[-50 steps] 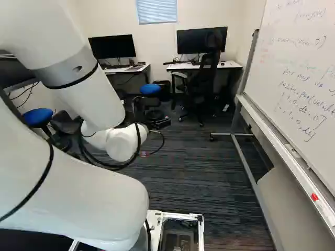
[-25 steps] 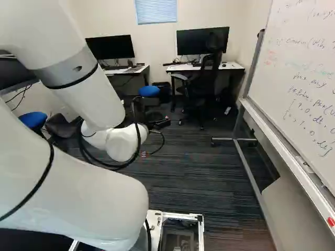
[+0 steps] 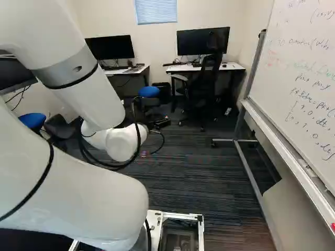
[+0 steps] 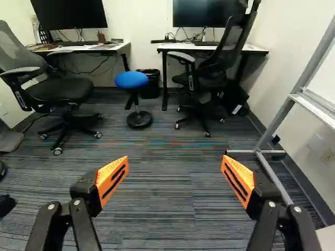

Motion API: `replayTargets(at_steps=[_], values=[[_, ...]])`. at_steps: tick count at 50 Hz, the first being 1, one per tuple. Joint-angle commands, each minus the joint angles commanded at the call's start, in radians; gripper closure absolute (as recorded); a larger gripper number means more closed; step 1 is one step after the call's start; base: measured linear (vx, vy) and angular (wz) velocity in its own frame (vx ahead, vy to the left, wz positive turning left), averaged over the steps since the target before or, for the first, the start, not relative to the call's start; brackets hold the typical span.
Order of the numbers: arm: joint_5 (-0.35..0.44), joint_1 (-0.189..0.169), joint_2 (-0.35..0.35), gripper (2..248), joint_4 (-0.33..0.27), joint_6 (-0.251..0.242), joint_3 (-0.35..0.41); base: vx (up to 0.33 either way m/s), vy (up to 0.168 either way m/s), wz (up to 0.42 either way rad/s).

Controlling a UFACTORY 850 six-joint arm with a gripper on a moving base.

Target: Open the door and move inside

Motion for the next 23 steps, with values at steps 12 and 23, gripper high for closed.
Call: replayTargets(at_steps=[12, 23], values=[[0.0, 0.0, 0.0, 3, 0.0, 0.0, 0.0, 0.0, 0.0, 0.0], [0.0, 0.0, 0.0, 3, 0.0, 0.0, 0.0, 0.0, 0.0, 0.0]])
